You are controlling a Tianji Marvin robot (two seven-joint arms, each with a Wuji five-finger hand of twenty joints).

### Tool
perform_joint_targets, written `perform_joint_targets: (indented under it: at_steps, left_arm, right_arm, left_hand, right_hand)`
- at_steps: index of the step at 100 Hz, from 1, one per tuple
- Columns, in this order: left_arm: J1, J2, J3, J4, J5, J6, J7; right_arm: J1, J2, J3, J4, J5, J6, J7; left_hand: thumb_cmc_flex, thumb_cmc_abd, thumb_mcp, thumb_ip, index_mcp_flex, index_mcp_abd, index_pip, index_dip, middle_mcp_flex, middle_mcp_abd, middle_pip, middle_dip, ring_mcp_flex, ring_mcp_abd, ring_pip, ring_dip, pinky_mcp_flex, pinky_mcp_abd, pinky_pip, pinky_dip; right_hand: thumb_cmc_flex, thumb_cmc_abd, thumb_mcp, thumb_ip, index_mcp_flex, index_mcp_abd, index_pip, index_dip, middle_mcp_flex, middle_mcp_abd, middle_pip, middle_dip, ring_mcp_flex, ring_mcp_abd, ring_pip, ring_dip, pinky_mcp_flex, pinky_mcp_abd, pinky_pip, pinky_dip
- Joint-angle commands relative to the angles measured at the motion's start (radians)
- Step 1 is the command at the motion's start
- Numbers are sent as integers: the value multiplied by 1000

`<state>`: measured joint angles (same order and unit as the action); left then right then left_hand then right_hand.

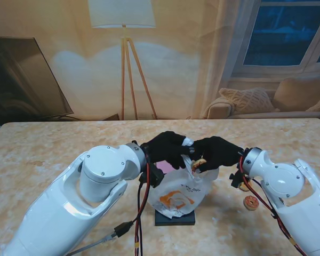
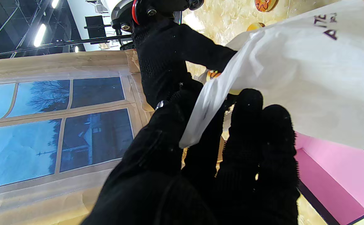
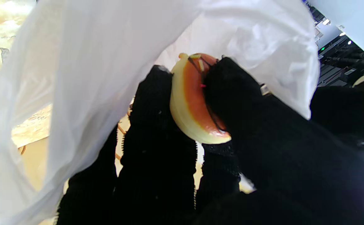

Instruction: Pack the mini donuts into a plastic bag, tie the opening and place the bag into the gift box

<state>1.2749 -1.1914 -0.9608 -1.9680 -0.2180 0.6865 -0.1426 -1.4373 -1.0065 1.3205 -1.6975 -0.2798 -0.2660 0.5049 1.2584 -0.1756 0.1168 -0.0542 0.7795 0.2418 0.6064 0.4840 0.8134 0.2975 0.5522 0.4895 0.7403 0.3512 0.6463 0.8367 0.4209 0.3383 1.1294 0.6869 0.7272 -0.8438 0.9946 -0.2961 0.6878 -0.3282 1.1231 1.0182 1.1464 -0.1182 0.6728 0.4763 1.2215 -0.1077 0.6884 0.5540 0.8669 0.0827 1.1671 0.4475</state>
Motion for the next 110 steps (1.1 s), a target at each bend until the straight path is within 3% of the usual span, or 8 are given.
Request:
perform_joint_targets:
  at_steps: [1,13,24,59,87,110]
  left_arm:
    - [3,-5,-2,-8,-3,-2,-14]
    - [3,-5,-3,-9,-3,-4,-14]
    - [3,-5,-3,-8,-4,-7,-13]
    - [2,-4,1,-9,-12,-10,-17]
    - [8,0,-2,-16,-14,-17,-28]
    - [14,1,-6,-21,-16,-17,-28]
  right_arm:
    - [-1,-2,-11,-9,-7,6,31]
    - [4,1,-20,-12,-29,19,46]
    - [1,3,-20,-21,-46,40,55]
    - [-9,8,-13,-36,-47,64,80]
    - [-11,10,-11,-41,-57,75,89]
    - [-17,11,-3,-48,-59,76,95]
  left_hand:
    - [33,6,-13,-14,7,-21,23,6,-11,-4,6,7,-5,1,21,22,0,-19,25,28]
    - [33,6,-13,-14,6,-22,23,6,-12,-4,6,7,-5,1,22,22,2,-20,25,27]
    - [33,6,-12,-14,7,-21,24,6,-11,-3,6,7,-5,1,22,22,2,-20,25,27]
    - [33,4,-10,-13,7,-22,23,6,-12,-4,6,7,-4,2,22,21,2,-20,25,27]
    - [33,3,-9,-13,8,-21,23,6,-10,-3,6,7,-5,3,22,21,2,-20,25,26]
    - [33,4,-9,-14,8,-22,23,5,-10,-4,6,7,-4,2,21,20,3,-21,25,26]
  right_hand:
    - [38,-5,18,-15,44,-63,-5,-33,47,-5,-10,10,32,-36,16,12,0,-20,5,27]
    - [8,36,-14,-11,50,-60,-47,-105,52,6,-18,19,31,-24,12,14,-10,1,2,36]
    - [-27,68,-51,-5,30,-14,-82,-228,47,26,-36,31,26,-14,-1,22,-20,15,-1,47]
    - [-100,133,-124,9,-13,102,-187,-381,-22,87,-48,25,-23,31,-25,15,-80,49,-1,54]
    - [-132,178,-147,29,-8,165,-257,-414,-44,95,-49,17,-44,47,-26,13,-107,64,10,56]
    - [-188,238,-180,75,15,221,-378,-360,-64,106,-37,11,-60,61,-20,9,-130,78,23,46]
